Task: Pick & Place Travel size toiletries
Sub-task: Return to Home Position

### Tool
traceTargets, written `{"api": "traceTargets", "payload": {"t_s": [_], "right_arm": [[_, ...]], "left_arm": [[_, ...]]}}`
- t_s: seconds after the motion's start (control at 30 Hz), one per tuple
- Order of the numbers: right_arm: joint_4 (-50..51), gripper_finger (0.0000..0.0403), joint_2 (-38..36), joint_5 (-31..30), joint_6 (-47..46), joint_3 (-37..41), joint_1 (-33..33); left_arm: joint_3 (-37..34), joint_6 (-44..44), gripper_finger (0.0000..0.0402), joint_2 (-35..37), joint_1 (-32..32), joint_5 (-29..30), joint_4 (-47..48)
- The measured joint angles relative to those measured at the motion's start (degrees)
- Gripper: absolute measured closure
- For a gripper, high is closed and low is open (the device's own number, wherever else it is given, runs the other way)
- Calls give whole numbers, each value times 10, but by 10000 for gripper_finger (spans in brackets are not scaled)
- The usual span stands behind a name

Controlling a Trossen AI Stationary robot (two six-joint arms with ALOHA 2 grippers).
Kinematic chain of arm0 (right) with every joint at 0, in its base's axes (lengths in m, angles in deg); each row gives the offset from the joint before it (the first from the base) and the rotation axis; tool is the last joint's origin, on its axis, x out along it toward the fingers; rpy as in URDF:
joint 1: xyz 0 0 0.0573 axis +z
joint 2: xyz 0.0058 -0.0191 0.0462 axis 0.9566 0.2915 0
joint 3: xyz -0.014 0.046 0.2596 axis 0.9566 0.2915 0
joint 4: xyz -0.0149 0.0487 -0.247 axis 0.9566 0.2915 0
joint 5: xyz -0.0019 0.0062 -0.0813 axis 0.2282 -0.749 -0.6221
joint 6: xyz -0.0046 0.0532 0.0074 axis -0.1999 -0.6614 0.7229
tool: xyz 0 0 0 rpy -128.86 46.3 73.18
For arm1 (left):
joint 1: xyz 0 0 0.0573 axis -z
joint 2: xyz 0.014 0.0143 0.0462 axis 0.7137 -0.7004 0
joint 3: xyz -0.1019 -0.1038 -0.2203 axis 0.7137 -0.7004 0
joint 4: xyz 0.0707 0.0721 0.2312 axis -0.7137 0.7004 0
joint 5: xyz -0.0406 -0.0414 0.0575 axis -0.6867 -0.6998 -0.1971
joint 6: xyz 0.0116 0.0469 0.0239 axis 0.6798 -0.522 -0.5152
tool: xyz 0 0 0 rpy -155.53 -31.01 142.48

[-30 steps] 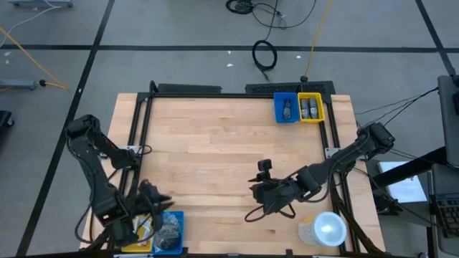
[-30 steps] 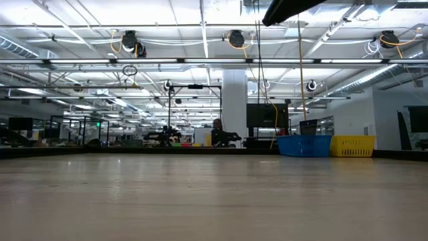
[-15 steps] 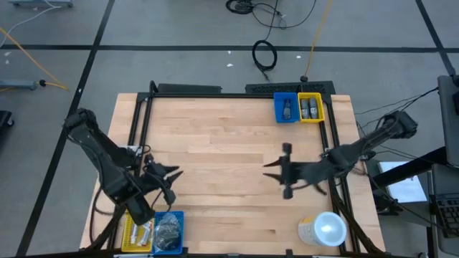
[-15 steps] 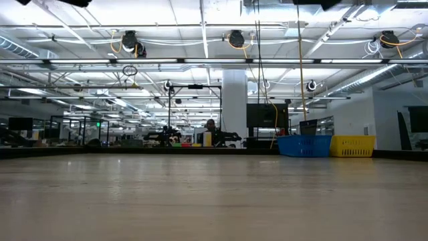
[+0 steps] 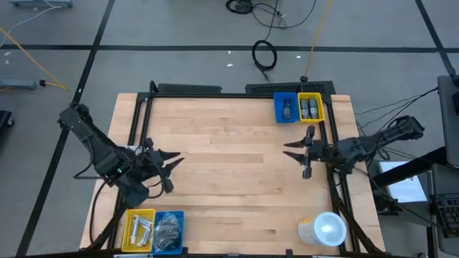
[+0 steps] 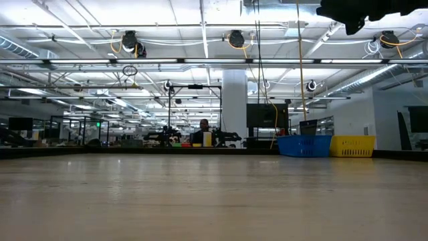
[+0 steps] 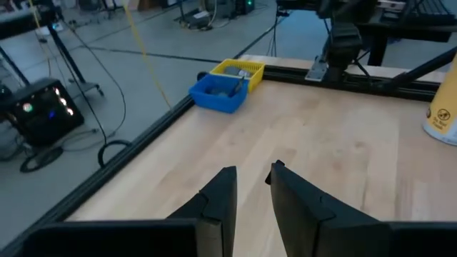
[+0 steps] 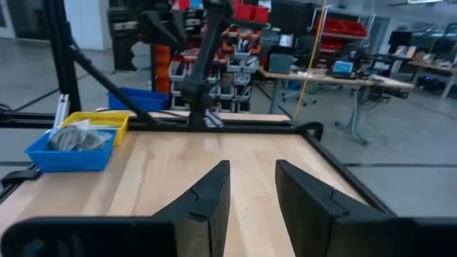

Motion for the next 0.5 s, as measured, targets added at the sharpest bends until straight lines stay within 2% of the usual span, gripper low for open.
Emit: {"api": "traceTargets", "payload": {"t_s": [0.1, 0.17, 0.33, 0.4, 0.5], "right_arm": [[11, 298, -27, 2, 10, 4, -12], [21, 298, -37, 6, 13, 4, -16], [60, 298, -56, 16, 27, 5, -23], [82, 298, -65, 16, 15, 5, -26], [123, 298, -83, 15, 2, 5, -27]], "left_arm": [[-18, -74, 314, 9, -20, -17, -71], [-48, -137, 314, 18, -38, -45, -152], [-175, -290, 314, 69, -98, -171, -404], [-230, -316, 314, 96, -120, -207, -482], [-304, -303, 314, 145, -136, -225, -524]]}}
